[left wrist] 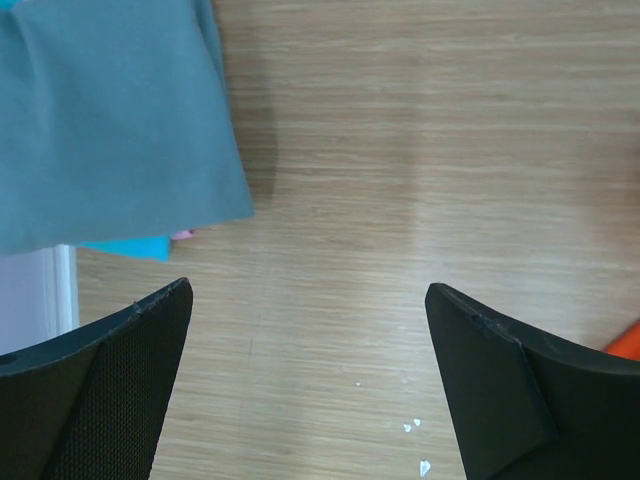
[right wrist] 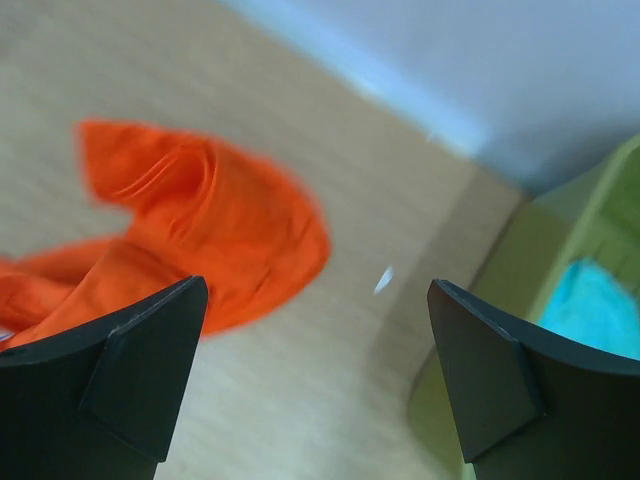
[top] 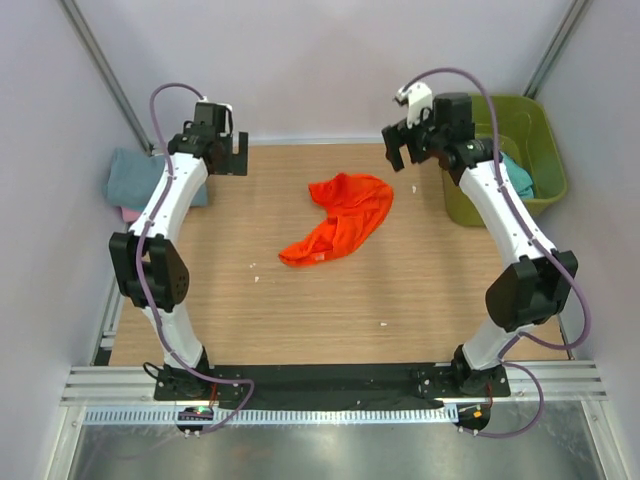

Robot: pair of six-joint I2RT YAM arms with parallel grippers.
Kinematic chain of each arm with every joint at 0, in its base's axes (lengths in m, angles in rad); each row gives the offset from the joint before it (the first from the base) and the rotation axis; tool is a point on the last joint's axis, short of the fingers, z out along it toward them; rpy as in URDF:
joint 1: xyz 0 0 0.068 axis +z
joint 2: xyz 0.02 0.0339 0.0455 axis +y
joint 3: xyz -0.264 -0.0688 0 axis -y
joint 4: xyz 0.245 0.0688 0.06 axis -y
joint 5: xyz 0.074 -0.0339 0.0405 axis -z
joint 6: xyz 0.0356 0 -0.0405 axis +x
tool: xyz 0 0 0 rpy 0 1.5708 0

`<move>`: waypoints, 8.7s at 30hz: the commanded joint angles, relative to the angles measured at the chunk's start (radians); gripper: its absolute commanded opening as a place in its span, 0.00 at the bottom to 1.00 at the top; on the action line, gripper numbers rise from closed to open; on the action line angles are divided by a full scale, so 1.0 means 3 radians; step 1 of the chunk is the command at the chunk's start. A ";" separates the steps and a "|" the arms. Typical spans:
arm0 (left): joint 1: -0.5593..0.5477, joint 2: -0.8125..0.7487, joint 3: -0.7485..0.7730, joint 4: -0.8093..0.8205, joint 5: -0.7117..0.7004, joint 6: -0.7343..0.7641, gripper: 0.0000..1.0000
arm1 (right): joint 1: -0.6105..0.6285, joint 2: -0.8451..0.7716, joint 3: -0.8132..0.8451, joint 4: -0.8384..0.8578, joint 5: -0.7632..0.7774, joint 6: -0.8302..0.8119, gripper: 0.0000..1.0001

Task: Fold and stack the t-shirts
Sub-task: Move the tshirt to the center of the board, then flatten the tshirt out

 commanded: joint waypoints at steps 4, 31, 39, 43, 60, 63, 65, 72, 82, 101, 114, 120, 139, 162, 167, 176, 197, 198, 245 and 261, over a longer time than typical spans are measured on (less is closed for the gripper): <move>0.0009 -0.0037 -0.0217 -0.0322 0.1359 -0.0039 0.96 | 0.0001 -0.0024 -0.0309 -0.0495 -0.0527 -0.0032 0.98; -0.1304 0.0387 -0.0443 -0.0905 0.1614 0.0646 0.78 | 0.0216 0.0631 0.0014 -0.0338 -0.0748 0.0561 0.91; -0.1458 0.0842 -0.0096 -0.0961 0.1378 0.0595 0.78 | 0.0083 0.0396 -0.0313 -0.0262 -0.0671 0.0551 0.91; -0.1458 0.1128 0.0114 -0.0982 0.1266 0.0574 0.77 | 0.0047 0.0401 -0.0329 -0.0226 -0.0666 0.0566 0.91; -0.1157 0.0312 -0.0089 -0.0859 0.0856 0.0559 0.00 | 0.0047 0.0472 -0.0354 -0.0251 -0.0707 0.0622 0.92; -0.0718 0.0117 -0.0196 -0.1053 0.1168 0.0400 0.00 | 0.0057 0.0513 -0.0522 -0.0257 -0.0951 0.0816 0.91; -0.0625 0.0004 -0.0329 -0.1074 0.1189 0.0436 0.00 | 0.0118 0.0539 -0.0675 -0.0216 -0.1049 0.0934 0.88; -0.0619 0.0086 -0.0494 -0.1074 0.1454 0.0400 0.00 | 0.0686 0.0769 -0.0497 -0.0303 -0.1244 0.1060 0.88; -0.0645 0.0561 0.0952 -0.1008 0.1480 0.0502 0.00 | 0.0186 0.0651 -0.0472 0.0055 -0.0722 0.1512 0.91; -0.1141 0.0720 0.2242 -0.0471 0.1455 0.0876 0.00 | -0.0096 0.0431 -0.0237 0.0035 -0.1069 0.1119 0.90; -0.1141 0.1149 0.2272 -0.0343 0.1516 0.0641 0.00 | 0.0047 0.0212 -0.0149 -0.0236 -0.1474 0.0643 0.88; -0.1167 0.1389 0.2370 -0.0205 0.1578 0.0381 0.28 | 0.0047 0.0012 -0.0287 -0.0297 -0.1428 0.0495 0.89; 0.0249 -0.0159 0.0432 -0.0328 0.1485 -0.0321 0.83 | 0.0936 0.0706 -0.0370 -0.0154 -0.0748 -0.1734 0.83; 0.0260 -0.0630 -0.0284 -0.0210 0.1475 -0.0362 0.83 | 0.1197 0.1955 0.0234 0.0838 0.0024 -0.1817 0.58; 0.0265 -0.0605 -0.0284 -0.0194 0.1480 -0.0377 0.83 | 0.1192 0.1955 0.0397 0.0833 0.0188 -0.1694 0.20; 0.0229 -0.0421 -0.0687 -0.0082 0.2271 -0.0811 0.79 | 0.1080 0.1362 0.0867 0.0884 0.0397 -0.1433 0.01; -0.0466 0.1420 0.0534 0.0245 0.3075 -0.0658 0.75 | 0.0640 0.0595 0.0745 0.0679 0.1032 -0.1300 0.01; -0.0471 0.1486 0.0600 0.0276 0.3126 -0.0663 0.75 | 0.0630 0.0585 0.0725 0.0684 0.1042 -0.1300 0.01; -0.0532 0.0807 0.2119 -0.0327 0.3597 -0.0413 0.00 | 0.0507 -0.0197 -0.0211 0.0659 0.1594 -0.0948 0.71; -0.0463 0.0659 0.1635 -0.0449 0.3081 -0.0236 0.73 | 0.0195 -0.0238 -0.0267 -0.0671 0.0206 -0.0692 0.81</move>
